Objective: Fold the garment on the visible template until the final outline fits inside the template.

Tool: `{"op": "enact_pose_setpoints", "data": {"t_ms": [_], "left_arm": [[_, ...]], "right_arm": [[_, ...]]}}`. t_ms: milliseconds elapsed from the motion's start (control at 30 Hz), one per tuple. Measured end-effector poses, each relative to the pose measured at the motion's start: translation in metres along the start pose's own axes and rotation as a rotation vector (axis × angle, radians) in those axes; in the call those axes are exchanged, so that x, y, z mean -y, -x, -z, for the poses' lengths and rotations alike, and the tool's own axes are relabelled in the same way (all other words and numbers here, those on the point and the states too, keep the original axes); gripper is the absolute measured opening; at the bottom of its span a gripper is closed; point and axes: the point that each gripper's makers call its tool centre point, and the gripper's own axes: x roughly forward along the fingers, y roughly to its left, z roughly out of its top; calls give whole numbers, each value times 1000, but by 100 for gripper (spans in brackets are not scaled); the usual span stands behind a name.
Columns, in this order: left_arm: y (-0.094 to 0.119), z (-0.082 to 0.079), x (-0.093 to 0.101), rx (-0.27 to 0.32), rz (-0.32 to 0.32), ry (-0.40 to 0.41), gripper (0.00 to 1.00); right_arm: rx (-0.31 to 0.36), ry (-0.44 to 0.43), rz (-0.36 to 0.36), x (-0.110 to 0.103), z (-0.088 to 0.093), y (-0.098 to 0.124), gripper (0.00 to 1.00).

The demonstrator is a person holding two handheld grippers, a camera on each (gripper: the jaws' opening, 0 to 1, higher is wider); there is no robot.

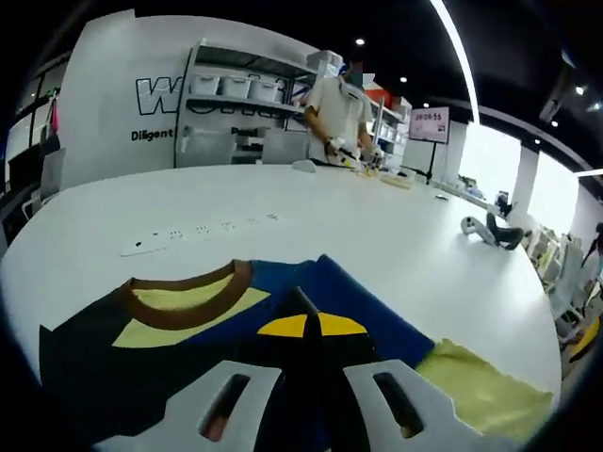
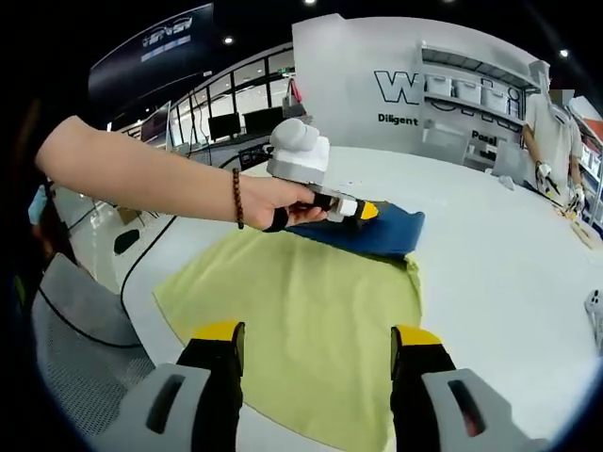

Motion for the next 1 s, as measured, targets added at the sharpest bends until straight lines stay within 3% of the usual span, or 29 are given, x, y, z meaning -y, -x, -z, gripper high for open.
{"op": "enact_pose_setpoints", "data": {"t_ms": [300,400,467,633,800,1000], "left_arm": [[-3,18,2,-61,-3,6,0],[-5,24,11,-83,55,21,1],[-4,25,8,-90,44,10,1],[-3,25,15,-94,91,36,10],[8,11,17,-73,126,-40,20],[24,-9,2,-53,128,25,26]], "right_arm": [[0,-4,3,1,0,1,60],[0,-2,1,1,0,1,60],[1,-2,1,1,0,1,60],[0,-3,0,1,1,1,60],[3,-6,-1,0,1,1,60],[2,-5,-11,-4,0,-1,60]]}}
